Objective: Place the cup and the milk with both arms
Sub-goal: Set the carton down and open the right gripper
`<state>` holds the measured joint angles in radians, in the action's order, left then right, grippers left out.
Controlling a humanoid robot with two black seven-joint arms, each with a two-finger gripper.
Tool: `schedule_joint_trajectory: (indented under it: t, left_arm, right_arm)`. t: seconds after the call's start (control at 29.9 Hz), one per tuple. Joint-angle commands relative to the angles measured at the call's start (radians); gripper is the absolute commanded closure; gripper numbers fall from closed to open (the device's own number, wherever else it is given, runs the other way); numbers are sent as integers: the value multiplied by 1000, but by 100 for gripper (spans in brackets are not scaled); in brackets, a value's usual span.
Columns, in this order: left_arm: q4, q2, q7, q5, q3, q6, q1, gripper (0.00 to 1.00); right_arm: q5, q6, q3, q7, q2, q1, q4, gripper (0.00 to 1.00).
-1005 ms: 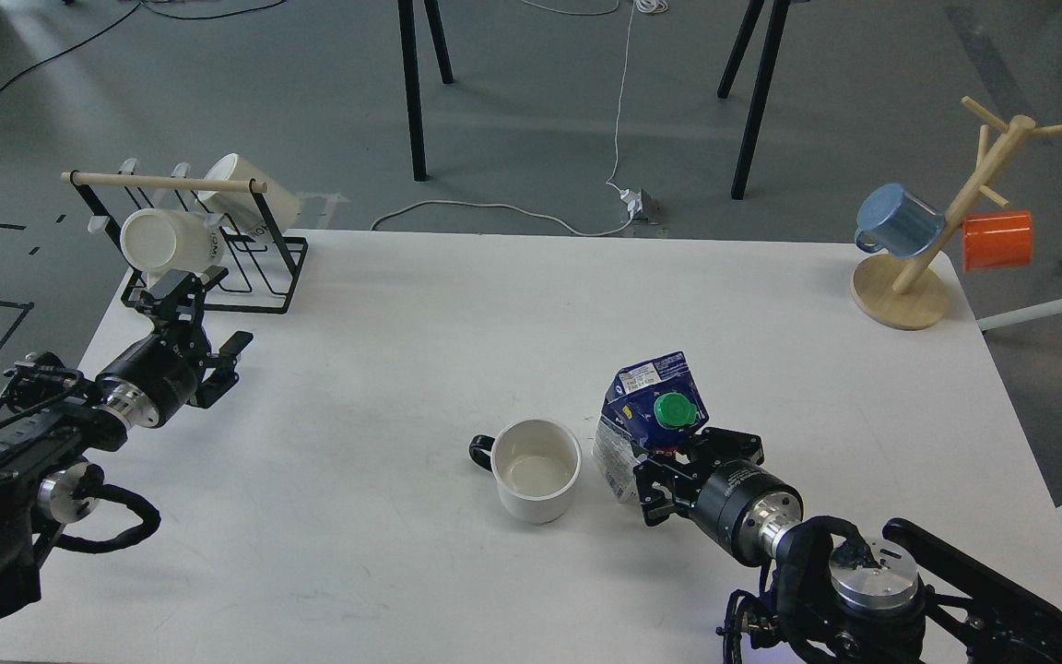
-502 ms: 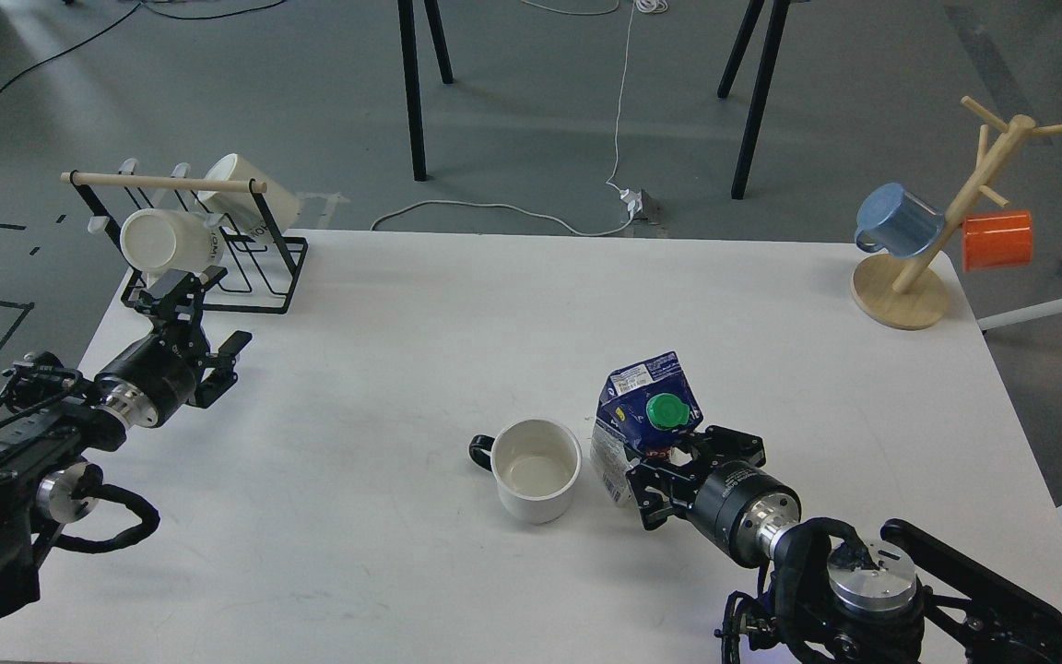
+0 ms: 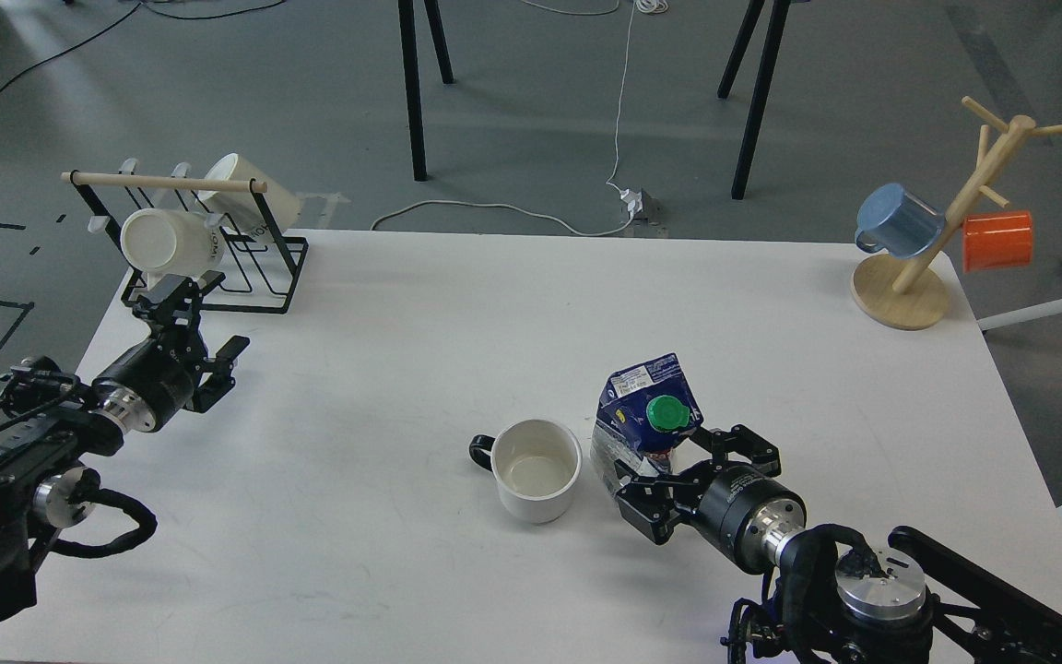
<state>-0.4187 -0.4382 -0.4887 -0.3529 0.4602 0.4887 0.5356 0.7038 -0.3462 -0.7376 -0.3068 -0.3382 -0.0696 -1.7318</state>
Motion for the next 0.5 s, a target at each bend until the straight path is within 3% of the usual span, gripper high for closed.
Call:
schedule_joint_trajectory:
  t: [0.0,0.47]
  left_arm:
    - [0,1,0,0,0,0,0,1]
    - [29,10,0,0,0,0,0,1]
  right_arm:
    - [0,7,1,-2,-2,30,-2,5]
    - [6,96,-5,2,-133,90,-2,5]
